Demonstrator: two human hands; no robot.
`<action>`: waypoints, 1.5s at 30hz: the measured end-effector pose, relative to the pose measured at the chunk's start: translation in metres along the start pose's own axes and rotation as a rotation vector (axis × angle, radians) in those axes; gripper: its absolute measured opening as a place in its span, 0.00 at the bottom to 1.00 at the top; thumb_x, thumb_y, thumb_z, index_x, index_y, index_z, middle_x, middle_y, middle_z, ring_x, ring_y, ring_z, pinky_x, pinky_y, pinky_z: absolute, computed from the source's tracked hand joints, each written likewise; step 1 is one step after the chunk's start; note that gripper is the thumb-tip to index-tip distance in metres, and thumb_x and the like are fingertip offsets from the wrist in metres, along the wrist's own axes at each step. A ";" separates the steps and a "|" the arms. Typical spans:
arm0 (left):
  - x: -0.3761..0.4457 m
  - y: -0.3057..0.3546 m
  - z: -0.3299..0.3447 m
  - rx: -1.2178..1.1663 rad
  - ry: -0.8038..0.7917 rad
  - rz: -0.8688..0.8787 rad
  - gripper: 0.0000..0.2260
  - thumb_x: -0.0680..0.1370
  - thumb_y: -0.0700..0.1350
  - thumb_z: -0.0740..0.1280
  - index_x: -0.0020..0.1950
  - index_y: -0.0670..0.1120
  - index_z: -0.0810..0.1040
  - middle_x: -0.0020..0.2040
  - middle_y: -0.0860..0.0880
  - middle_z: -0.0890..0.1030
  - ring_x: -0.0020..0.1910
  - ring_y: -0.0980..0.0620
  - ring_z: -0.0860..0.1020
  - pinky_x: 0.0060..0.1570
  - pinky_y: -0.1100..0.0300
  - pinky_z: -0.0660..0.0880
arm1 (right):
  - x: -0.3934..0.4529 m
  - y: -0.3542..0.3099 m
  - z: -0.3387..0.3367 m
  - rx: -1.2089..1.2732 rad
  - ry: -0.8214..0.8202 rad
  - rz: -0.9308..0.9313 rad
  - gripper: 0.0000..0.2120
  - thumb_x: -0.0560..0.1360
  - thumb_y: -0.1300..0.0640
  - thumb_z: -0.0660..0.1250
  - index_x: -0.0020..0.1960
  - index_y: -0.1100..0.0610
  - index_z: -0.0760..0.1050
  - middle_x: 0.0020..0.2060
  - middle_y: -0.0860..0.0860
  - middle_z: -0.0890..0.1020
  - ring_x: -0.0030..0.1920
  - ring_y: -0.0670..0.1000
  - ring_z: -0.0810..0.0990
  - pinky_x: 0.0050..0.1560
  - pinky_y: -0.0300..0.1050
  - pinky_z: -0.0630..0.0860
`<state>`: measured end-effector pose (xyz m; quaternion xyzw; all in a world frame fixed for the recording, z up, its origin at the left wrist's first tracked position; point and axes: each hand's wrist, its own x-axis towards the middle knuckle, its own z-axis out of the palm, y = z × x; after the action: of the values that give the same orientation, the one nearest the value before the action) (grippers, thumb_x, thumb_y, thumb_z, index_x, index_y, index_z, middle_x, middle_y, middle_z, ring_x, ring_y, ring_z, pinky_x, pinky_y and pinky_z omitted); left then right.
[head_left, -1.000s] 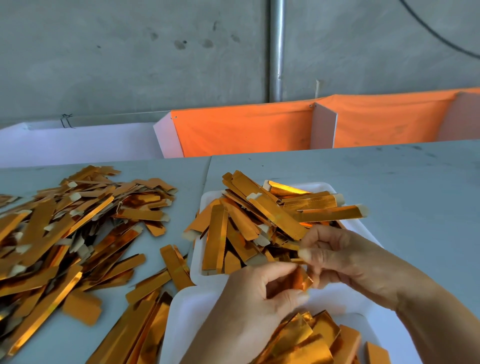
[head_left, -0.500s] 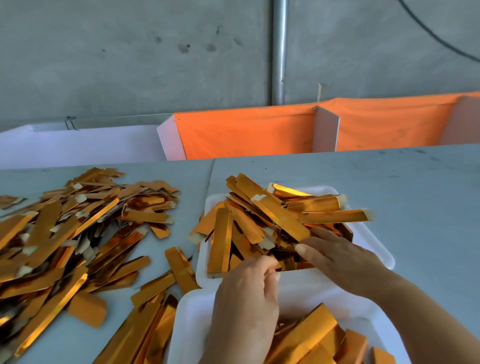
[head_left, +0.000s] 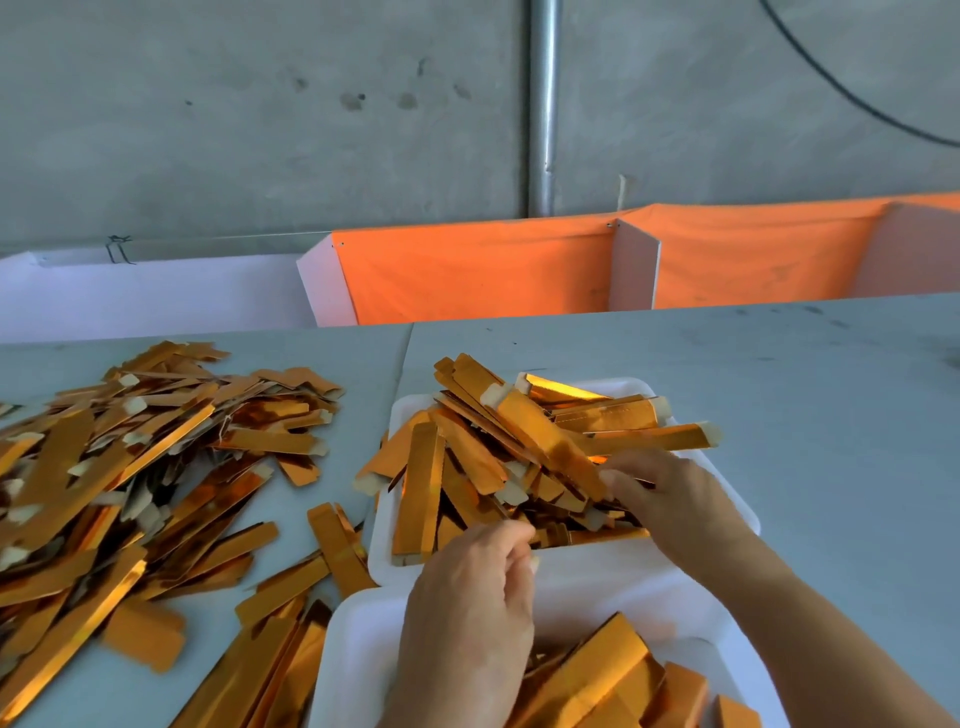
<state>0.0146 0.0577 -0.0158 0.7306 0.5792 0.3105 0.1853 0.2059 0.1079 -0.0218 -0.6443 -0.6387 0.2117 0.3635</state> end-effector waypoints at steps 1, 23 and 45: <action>0.001 0.000 0.000 -0.025 0.018 -0.019 0.15 0.81 0.51 0.58 0.67 0.60 0.70 0.59 0.64 0.75 0.56 0.64 0.74 0.55 0.71 0.72 | 0.000 -0.002 0.000 0.152 0.034 0.046 0.10 0.77 0.56 0.67 0.37 0.49 0.79 0.34 0.46 0.81 0.38 0.45 0.79 0.38 0.35 0.72; 0.001 0.008 0.001 -0.398 0.276 -0.129 0.15 0.81 0.49 0.57 0.66 0.64 0.69 0.52 0.65 0.75 0.49 0.68 0.74 0.43 0.82 0.65 | -0.037 -0.051 0.006 0.328 -0.147 -0.112 0.07 0.73 0.58 0.71 0.40 0.47 0.79 0.38 0.45 0.83 0.43 0.44 0.82 0.46 0.38 0.78; -0.006 0.014 0.005 -0.151 0.041 0.093 0.15 0.81 0.46 0.57 0.60 0.64 0.58 0.47 0.63 0.74 0.46 0.63 0.73 0.44 0.73 0.69 | -0.030 -0.049 -0.022 0.314 -0.081 -0.002 0.10 0.71 0.62 0.73 0.44 0.47 0.78 0.39 0.48 0.81 0.43 0.47 0.82 0.45 0.40 0.80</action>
<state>0.0274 0.0483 -0.0120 0.7340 0.5235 0.3765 0.2132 0.1868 0.0707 0.0234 -0.5699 -0.6125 0.3344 0.4339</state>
